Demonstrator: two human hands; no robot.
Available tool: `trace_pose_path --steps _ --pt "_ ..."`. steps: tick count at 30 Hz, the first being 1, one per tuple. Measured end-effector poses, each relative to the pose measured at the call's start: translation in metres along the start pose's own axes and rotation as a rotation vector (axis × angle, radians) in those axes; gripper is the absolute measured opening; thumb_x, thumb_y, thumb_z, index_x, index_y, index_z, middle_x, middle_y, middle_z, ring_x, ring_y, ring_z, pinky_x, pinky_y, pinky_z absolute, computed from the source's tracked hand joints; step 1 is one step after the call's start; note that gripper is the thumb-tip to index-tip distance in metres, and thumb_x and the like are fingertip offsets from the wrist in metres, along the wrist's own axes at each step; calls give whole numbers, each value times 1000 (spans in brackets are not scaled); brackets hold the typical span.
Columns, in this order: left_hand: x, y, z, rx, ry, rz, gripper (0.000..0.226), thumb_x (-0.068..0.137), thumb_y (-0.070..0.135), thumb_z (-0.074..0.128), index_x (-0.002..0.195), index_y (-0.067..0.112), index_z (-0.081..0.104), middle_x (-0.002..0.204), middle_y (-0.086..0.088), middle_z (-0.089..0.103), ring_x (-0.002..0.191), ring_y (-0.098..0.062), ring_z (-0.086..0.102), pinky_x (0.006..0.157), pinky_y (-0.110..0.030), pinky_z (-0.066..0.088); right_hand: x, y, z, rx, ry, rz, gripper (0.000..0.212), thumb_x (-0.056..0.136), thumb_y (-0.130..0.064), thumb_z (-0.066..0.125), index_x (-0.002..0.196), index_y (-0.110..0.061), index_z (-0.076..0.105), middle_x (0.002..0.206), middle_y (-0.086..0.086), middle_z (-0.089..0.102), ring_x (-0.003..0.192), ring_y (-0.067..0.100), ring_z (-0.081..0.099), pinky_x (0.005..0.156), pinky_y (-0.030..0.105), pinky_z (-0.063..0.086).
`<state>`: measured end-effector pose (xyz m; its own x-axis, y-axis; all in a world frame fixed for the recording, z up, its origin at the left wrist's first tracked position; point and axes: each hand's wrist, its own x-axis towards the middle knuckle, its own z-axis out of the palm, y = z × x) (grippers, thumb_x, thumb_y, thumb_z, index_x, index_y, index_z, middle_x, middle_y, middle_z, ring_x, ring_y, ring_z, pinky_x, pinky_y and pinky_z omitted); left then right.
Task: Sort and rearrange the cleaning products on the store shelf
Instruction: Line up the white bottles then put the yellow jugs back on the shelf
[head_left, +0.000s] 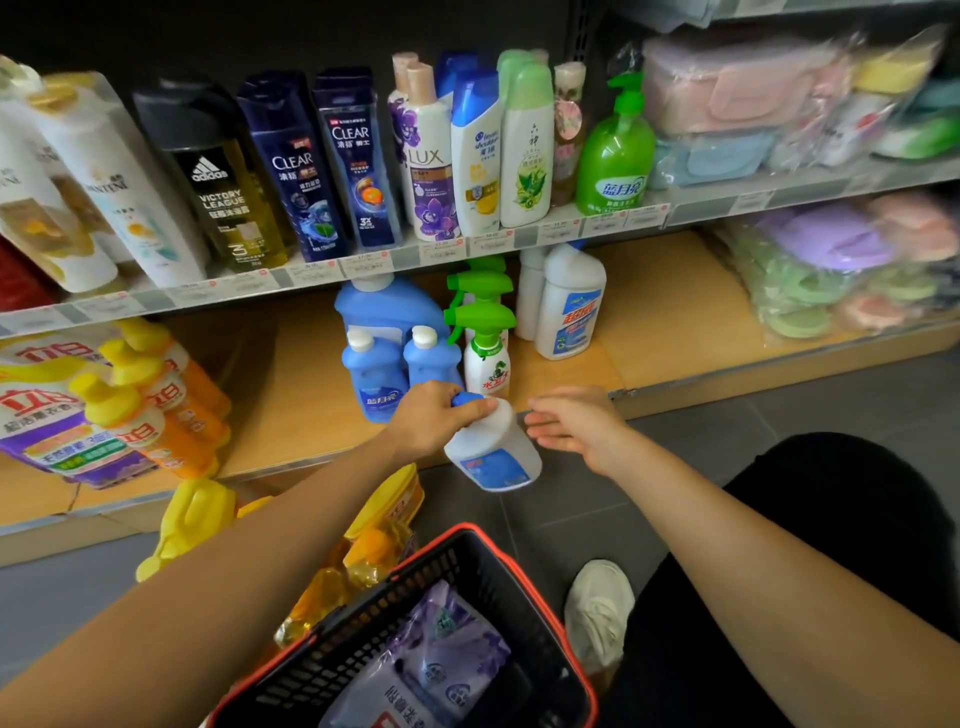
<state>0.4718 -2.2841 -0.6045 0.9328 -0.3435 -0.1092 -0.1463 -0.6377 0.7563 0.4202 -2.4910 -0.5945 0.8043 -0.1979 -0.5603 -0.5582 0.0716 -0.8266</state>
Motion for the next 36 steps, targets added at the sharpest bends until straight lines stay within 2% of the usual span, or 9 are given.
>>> trace_pose_path --steps 5,10,15,18,22,25,27,31,36 --pt "25 -20 29 88 -51 -64 54 86 60 69 60 14 57 60 -4 56 60 -16 50 57 -37 39 41 -40 -27 -355 78 -188 24 83 -19 79 105 -13 71 100 9 74 82 18 72 67 28 59" --pt "27 -42 53 93 -6 -117 50 86 59 70 60 19 54 60 -1 55 59 -14 49 53 -29 33 100 -82 -60 -582 238 -384 70 72 -15 88 135 -10 56 128 11 63 116 27 61 100 40 50" --pt "27 -56 75 37 100 -236 48 89 54 69 61 21 48 61 1 51 65 -22 49 60 -33 32 149 -96 -76 -567 295 -503 102 69 -13 90 154 -16 33 149 8 47 134 24 48 108 33 43" --pt "37 -52 81 11 82 -249 45 91 50 68 67 15 55 68 -3 56 69 -21 51 62 -32 33 171 -96 -82 -524 234 -493 113 68 -7 89 158 -17 22 153 3 44 136 18 46 96 22 40" --pt "42 -53 84 -52 29 -239 37 93 41 69 74 9 65 72 -4 61 71 -20 55 66 -32 39 190 -95 -86 -648 262 -497 113 65 -13 92 157 -18 25 153 7 39 136 20 43 104 26 39" --pt "35 -58 84 -46 -39 -240 32 96 37 65 84 8 71 83 -5 69 79 -19 62 71 -34 48 193 -90 -89 -783 353 -488 99 59 -25 95 144 -20 44 139 10 34 122 23 42 110 33 39" --pt "29 -59 81 -17 -57 -241 22 95 34 65 90 15 75 93 -3 73 87 -19 66 76 -35 52 188 -83 -89 -829 371 -494 79 57 -27 95 123 -17 53 125 6 38 113 25 47 99 37 47" --pt "11 -49 64 -73 -23 -150 10 92 22 70 85 17 75 89 0 74 85 -20 67 76 -36 55 170 -68 -85 -736 333 -599 67 59 -18 95 113 -12 56 112 1 60 98 16 56 63 21 44" --pt "-13 -21 20 -144 -66 53 4 90 10 74 93 10 77 86 2 74 82 -12 66 80 -33 53 133 -66 -80 -838 214 -702 62 62 -16 92 116 -10 62 114 9 65 99 22 60 75 29 44"
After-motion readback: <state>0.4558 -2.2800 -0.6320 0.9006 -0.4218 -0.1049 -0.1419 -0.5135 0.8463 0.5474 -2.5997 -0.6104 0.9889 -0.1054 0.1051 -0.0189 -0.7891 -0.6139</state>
